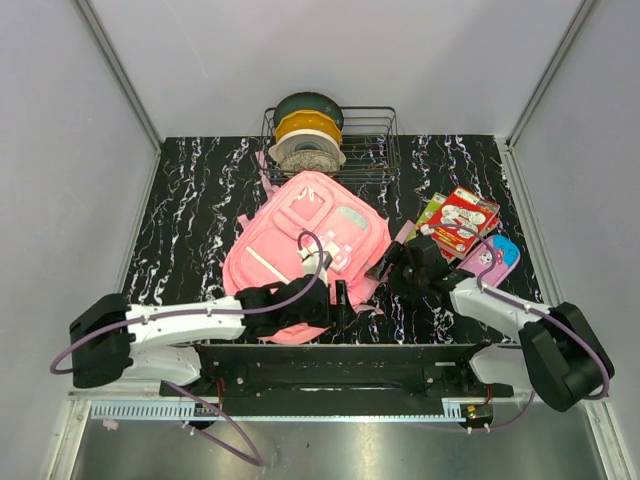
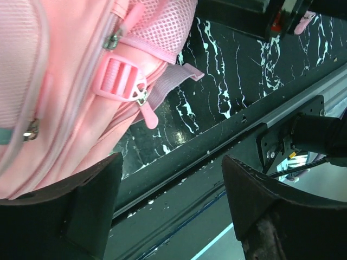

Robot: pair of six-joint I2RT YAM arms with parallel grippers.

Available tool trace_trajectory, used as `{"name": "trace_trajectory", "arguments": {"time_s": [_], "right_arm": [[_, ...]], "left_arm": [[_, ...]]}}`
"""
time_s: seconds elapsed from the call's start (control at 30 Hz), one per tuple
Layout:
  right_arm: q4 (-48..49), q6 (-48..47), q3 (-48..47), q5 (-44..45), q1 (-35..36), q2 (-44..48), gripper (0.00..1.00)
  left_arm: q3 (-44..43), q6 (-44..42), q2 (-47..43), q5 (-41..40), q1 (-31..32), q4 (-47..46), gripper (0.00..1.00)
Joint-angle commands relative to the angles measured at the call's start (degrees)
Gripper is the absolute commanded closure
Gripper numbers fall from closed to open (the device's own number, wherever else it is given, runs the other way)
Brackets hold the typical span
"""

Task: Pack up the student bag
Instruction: Unzip the student bag at the center of the board.

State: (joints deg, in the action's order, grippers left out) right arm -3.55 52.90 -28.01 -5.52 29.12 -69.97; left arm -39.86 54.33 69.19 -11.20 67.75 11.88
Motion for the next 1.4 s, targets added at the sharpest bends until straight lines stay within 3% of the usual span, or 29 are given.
{"name": "trace_trajectory", "arguments": {"time_s": [0.0,0.1,0.33,0.8,1.0,1.37], "right_arm": [[8.3,2.7,-1.4,-1.6,-0.1,-2.2,0.17],[8.9,2.8,-1.9,-1.8,-0.1,-2.6,0.17],[8.3,2.2,-1.4,-1.5,0.0,-0.7,0.21],[10.1,1.9,-0.8,-3.8,-0.1,-0.2,0.23],[10.1,1.5,-0.9,-4.2,-0.1,-0.2,0.23],[10.8,1.1,-1.2,-4.9,-0.1,-1.1,0.23]], "left_arm": [[-1.3,5.2,4.5,0.6,1.9,-10.9,0.26],[-2.9,7.0,8.9,2.2,3.4,-11.7,0.30],[-3.0,10.1,12.6,-2.9,3.5,-11.7,0.40],[-5.6,11.5,20.0,-9.1,1.9,-11.1,0.41],[-1.7,11.9,21.0,-6.3,-0.8,-18.5,0.46],[-0.9,13.5,24.4,-3.2,-0.8,-17.7,0.46]]}}
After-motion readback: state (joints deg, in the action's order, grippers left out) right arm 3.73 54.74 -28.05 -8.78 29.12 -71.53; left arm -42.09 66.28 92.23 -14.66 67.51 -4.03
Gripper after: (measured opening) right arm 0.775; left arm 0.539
